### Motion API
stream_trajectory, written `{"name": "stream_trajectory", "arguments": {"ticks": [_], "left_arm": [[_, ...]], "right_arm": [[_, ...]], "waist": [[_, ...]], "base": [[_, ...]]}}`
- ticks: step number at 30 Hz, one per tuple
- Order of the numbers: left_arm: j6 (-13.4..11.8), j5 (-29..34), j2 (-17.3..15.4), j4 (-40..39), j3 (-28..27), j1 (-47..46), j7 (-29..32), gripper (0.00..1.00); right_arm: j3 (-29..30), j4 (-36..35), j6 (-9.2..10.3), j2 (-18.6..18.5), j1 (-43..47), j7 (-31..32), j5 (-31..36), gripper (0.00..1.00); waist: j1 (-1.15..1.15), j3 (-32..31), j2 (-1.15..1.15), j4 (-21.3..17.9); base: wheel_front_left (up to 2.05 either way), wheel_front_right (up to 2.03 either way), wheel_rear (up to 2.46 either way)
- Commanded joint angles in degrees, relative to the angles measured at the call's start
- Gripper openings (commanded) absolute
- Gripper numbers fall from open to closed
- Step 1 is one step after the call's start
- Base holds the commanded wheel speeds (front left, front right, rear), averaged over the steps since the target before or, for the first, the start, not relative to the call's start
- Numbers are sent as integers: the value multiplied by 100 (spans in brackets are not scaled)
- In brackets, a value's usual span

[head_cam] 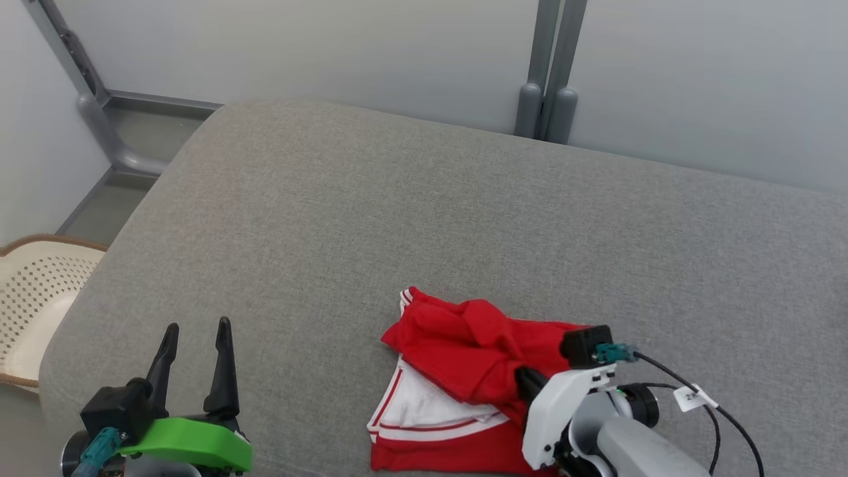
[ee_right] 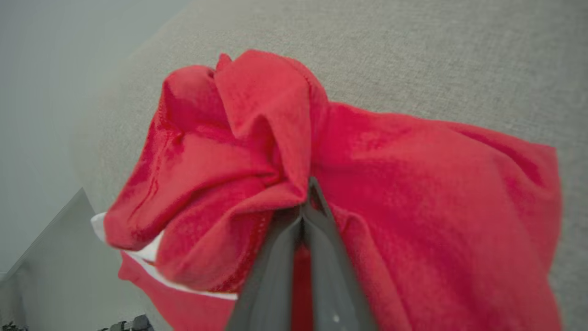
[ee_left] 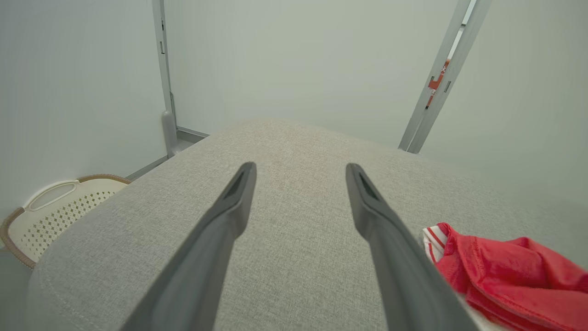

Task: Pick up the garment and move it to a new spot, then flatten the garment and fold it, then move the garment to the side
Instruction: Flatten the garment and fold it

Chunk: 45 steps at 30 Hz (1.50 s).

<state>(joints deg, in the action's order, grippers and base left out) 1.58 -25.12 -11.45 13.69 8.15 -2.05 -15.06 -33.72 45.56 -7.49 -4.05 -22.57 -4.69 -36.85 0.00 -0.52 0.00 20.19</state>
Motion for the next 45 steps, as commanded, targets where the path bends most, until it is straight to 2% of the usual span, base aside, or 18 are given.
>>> {"name": "stream_trajectory", "arguments": {"ticks": [1,7,11,17,20,24,31,32,33,34,40,45], "left_arm": [[40,23,0,24,-6,-106,-13,100],[34,37,11,56,-23,-119,-13,100],[57,40,9,83,-5,-164,-13,100],[60,61,28,83,-14,-183,-13,100],[54,67,34,73,-36,-131,-13,100],[44,83,38,56,-73,-41,-14,100],[5,114,26,-53,-170,79,-14,100],[12,118,33,-76,-168,85,-13,100],[12,113,40,-100,-186,108,-14,100],[18,114,50,-112,-193,121,-13,100],[31,175,96,-202,-270,137,-13,100],[66,243,130,-293,-376,140,-13,100]], "right_arm": [[-180,-29,0,36,-18,29,-125,0],[-1177,-490,0,101,30,199,-658,0],[-1879,-1034,0,100,-29,297,-1332,0],[-2441,-1464,0,97,-306,-132,-1953,0],[-2454,-1414,0,35,-454,-412,-2018,0],[-2269,-1388,0,-256,-576,-771,-2009,0],[-1441,-1518,0,-890,-616,-1029,-1632,0],[-1304,-1553,0,-962,-592,-1038,-1591,36],[-1151,-1601,0,-1045,-560,-1047,-1492,59],[-1010,-1635,0,-1115,-532,-1048,-1403,100],[172,-2113,0,-1352,-146,-1047,-714,100],[1142,-2632,0,-1238,445,-1048,-47,100]], "waist": [[0,56,0,105],[0,74,0,111],[0,109,0,54],[0,106,0,-89],[0,63,0,-197],[0,-33,0,-370],[0,-136,0,-792],[0,-136,0,-844],[0,-136,0,-924],[0,-135,0,-975],[0,-111,0,-1317],[0,-87,0,-1519]], "base": [[0,0,0],[0,0,0],[0,0,0],[0,0,0],[0,0,0],[0,0,0],[0,0,0],[0,0,0],[0,0,0],[0,0,0],[0,0,0],[0,0,0]]}}
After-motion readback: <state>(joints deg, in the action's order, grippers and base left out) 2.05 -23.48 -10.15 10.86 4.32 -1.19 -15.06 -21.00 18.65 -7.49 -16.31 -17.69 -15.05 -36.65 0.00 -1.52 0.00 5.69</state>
